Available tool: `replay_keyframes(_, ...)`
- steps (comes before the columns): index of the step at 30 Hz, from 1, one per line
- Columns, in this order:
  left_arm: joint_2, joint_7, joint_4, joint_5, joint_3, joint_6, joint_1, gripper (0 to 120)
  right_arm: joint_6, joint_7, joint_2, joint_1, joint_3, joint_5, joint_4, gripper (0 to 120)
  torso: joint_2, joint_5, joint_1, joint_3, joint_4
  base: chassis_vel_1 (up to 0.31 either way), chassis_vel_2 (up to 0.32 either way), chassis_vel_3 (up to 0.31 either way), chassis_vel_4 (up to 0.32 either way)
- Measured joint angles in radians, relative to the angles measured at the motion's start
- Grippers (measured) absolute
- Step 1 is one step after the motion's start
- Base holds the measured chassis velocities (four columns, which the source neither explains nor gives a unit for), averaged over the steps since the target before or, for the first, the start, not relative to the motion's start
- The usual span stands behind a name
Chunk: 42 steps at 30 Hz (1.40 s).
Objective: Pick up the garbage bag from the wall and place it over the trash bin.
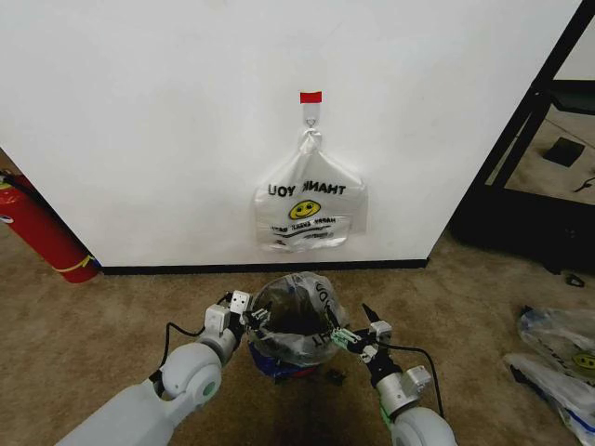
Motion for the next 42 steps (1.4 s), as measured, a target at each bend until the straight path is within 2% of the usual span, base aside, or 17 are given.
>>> replay_keyframes(2,-0.002,0.000,0.007,0.002,0.002,0.000,-0.004,38,0.005,-0.005,0.000,-0.002,0.001,0.000,-0.005,100,0.000,-0.0001,0.000,0.000,0.0000,0.000,0.000,0.000,0.000)
replay_keyframes(4,-0.007,-0.001,0.019,0.007,0.006,0.000,-0.011,26,0.016,-0.019,-0.001,-0.004,0.004,0.005,-0.015,100,0.000,0.0000,0.000,0.000,0.0000,0.000,0.000,0.000,0.000)
replay_keyframes(8,-0.010,-0.003,0.024,0.010,0.009,-0.002,-0.012,13,0.022,-0.026,-0.009,-0.005,0.008,0.019,-0.018,100,0.000,0.0000,0.000,0.000,0.0000,0.000,0.000,0.000,0.000)
replay_keyframes(10,-0.011,-0.004,0.024,0.010,0.009,-0.002,-0.012,11,0.023,-0.027,-0.010,-0.005,0.008,0.020,-0.018,100,0.000,0.0000,0.000,0.000,0.0001,0.000,0.000,0.000,0.000)
replay_keyframes(12,-0.012,-0.004,0.024,0.016,0.012,-0.003,-0.012,5,0.030,-0.043,-0.018,-0.008,0.011,0.035,-0.014,100,0.000,0.0000,0.000,0.000,0.0001,0.000,0.000,0.000,0.000)
replay_keyframes(18,-0.018,-0.004,0.042,0.032,0.016,-0.011,-0.018,5,0.070,-0.139,-0.029,-0.022,0.017,0.091,-0.010,100,0.000,0.0001,0.000,0.000,0.0001,0.000,0.000,0.000,0.000)
replay_keyframes(23,-0.018,-0.002,0.053,0.039,0.018,-0.017,-0.019,5,0.108,-0.291,-0.040,-0.036,0.033,0.140,-0.015,100,0.000,0.0001,0.000,0.000,0.0001,0.000,0.000,0.000,0.000)
replay_keyframes(26,-0.018,-0.002,0.046,0.042,0.017,-0.020,-0.018,5,0.119,-0.288,-0.040,-0.039,0.035,0.133,-0.014,100,0.000,0.0000,0.000,0.000,0.0001,0.000,0.000,0.000,0.000)
replay_keyframes(29,-0.018,-0.002,0.013,0.042,0.009,-0.018,-0.012,4,0.117,-0.211,-0.034,-0.044,0.036,0.120,0.003,100,0.000,-0.0003,0.000,0.000,-0.0001,0.000,0.000,0.000,0.000)
replay_keyframes(32,-0.010,-0.002,-0.036,0.041,-0.006,-0.018,-0.004,6,0.101,-0.149,-0.031,-0.052,0.038,0.116,0.020,100,0.000,0.0000,0.000,0.000,0.0000,0.000,0.000,0.000,0.000)
replay_keyframes(33,0.001,-0.003,-0.078,0.041,-0.017,-0.019,0.007,12,0.096,-0.118,-0.031,-0.057,0.041,0.108,0.022,100,0.000,-0.0001,0.000,0.000,0.0000,0.000,0.000,0.000,0.000)
replay_keyframes(37,0.023,-0.002,-0.148,0.042,-0.031,-0.019,0.036,26,0.089,-0.085,-0.028,-0.069,0.045,0.107,0.023,100,0.000,0.0000,0.000,0.000,0.0001,0.000,0.000,0.000,0.000)
replay_keyframes(38,0.034,0.000,-0.173,0.042,-0.034,-0.015,0.048,32,0.084,-0.076,-0.024,-0.073,0.045,0.112,0.026,100,0.000,0.0000,0.000,0.000,0.0001,0.000,0.000,0.000,0.000)
replay_keyframes(40,0.035,0.000,-0.175,0.041,-0.034,-0.015,0.049,34,0.084,-0.075,-0.023,-0.073,0.045,0.113,0.026,100,0.000,0.0000,0.000,0.000,0.0002,0.000,0.000,0.000,0.000)
replay_keyframes(42,0.039,0.001,-0.179,0.033,-0.030,-0.012,0.045,46,0.077,-0.066,-0.017,-0.071,0.044,0.114,0.032,100,0.000,0.0000,0.000,0.000,0.0002,0.000,0.000,0.000,0.000)
